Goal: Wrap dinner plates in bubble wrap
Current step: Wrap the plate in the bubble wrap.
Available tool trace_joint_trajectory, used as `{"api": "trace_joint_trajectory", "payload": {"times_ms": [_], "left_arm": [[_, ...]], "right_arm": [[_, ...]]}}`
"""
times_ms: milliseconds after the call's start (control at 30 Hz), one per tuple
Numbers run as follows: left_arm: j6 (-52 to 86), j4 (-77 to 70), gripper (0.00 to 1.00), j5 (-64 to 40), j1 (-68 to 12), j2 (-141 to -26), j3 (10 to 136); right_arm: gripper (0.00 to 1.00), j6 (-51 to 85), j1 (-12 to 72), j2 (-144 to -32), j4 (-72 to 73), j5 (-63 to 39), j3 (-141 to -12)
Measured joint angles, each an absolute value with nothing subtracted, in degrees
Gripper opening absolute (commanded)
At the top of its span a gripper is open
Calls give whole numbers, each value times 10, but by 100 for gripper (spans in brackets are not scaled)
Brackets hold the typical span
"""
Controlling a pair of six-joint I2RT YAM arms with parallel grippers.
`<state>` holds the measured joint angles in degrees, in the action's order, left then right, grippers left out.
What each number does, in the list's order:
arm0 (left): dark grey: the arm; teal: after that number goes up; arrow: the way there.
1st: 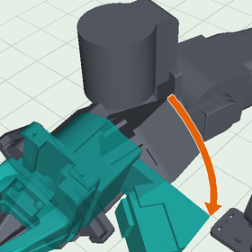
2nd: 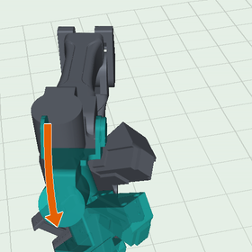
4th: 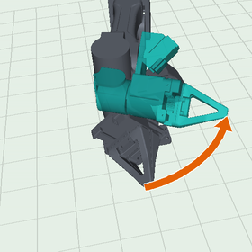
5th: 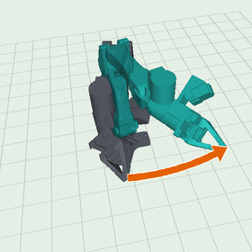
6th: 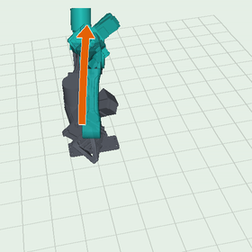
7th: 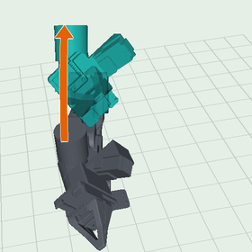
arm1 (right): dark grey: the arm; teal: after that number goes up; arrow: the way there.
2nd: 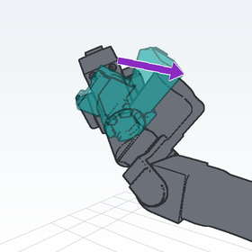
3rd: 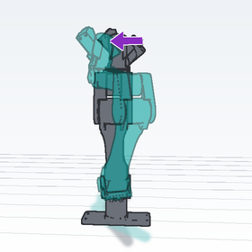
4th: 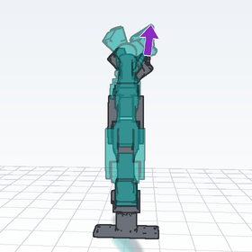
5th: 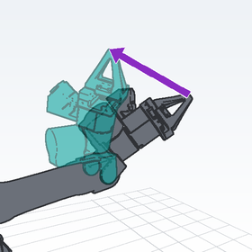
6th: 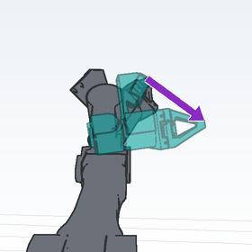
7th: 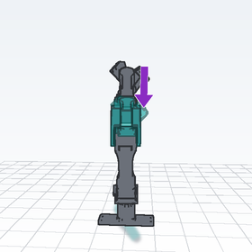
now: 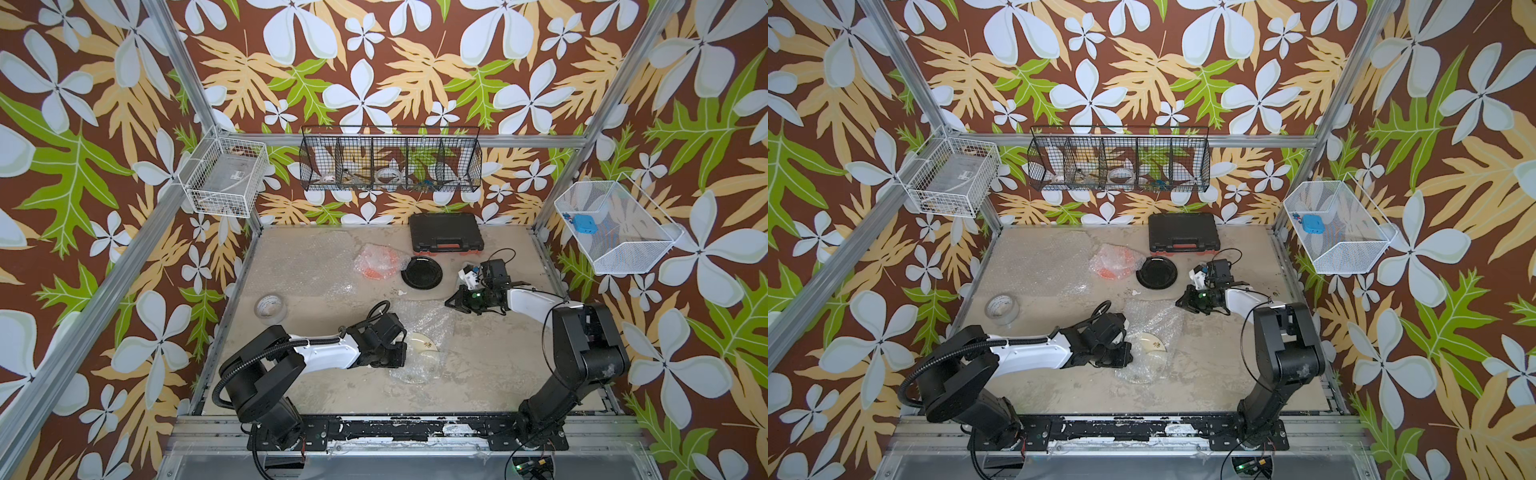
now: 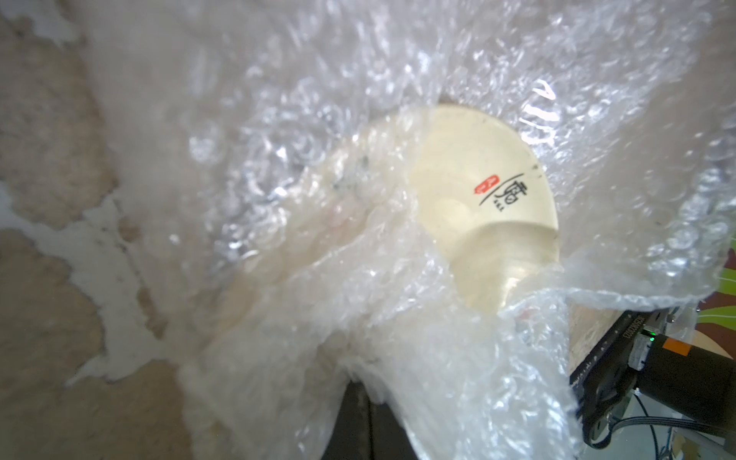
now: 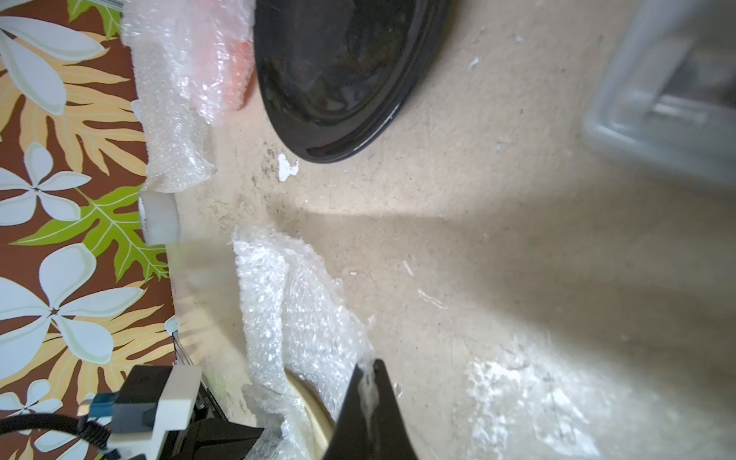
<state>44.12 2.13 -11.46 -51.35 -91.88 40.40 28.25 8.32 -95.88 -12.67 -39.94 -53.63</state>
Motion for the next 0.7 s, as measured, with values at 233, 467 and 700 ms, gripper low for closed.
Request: {"api": "trace_joint_trajectory", "payload": {"times_ms": [233,467,700], "left_arm": [[458,-18,0,-136,-506,-920,386],[471,-39,0,-147,-500,-918,373],[483,-59,0,-164,-499,-926,366]], "right_arm": [[0,335,151,-814,-118,-412,-441],[0,449,292,-719,-60,-407,-339],[0,549,419,-784,63,-383,-292]]}}
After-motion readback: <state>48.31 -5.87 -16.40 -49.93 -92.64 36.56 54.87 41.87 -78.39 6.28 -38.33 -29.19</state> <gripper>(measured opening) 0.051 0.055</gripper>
